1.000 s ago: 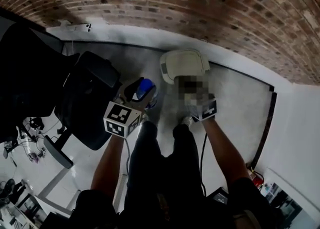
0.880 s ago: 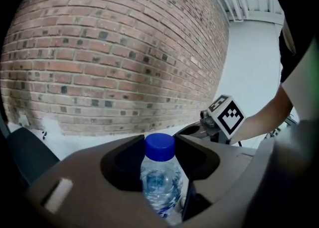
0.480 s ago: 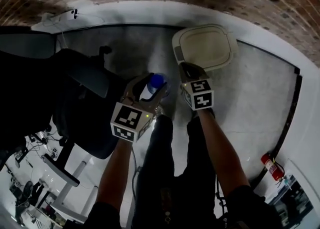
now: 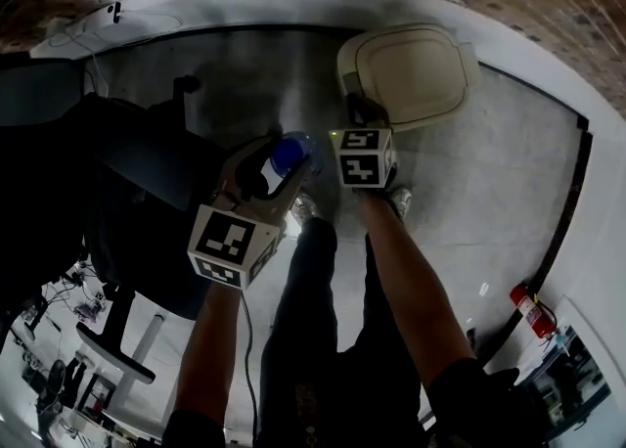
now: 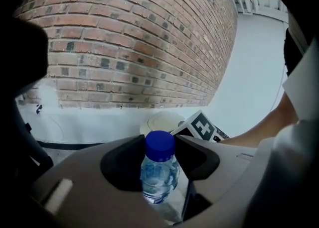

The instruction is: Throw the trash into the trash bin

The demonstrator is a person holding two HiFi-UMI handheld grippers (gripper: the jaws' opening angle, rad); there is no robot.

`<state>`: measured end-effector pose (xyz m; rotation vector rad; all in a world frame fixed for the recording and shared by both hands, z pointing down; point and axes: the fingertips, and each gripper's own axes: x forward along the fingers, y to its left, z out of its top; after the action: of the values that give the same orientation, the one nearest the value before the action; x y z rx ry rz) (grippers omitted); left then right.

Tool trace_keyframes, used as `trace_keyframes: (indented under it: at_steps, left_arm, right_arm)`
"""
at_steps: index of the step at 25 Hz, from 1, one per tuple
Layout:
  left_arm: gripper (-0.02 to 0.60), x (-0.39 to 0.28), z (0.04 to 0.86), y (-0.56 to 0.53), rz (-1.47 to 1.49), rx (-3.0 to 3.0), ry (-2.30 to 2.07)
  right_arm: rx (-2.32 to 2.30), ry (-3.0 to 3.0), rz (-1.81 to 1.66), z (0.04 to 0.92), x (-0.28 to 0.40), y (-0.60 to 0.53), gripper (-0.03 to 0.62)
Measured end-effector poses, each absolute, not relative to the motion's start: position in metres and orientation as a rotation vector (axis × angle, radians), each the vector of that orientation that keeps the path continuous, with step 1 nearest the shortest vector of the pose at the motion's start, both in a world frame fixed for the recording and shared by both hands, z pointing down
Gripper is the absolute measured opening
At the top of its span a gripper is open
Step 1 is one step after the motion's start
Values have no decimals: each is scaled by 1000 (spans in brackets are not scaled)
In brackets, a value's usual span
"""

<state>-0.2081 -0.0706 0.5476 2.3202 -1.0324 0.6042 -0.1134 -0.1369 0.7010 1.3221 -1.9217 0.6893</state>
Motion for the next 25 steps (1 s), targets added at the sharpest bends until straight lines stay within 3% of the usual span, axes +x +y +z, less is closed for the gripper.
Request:
trace_keyframes:
  at_steps: [10,25]
  left_arm:
    - [196,-211,551,-74,572,2315,-1041]
    - [196,-147,488,-126,504,2405,-1109]
  right_arm:
    - [1350,-1939,673,688,-106,-128,3]
    - [1298,-2082,646,618,-41,-112,3]
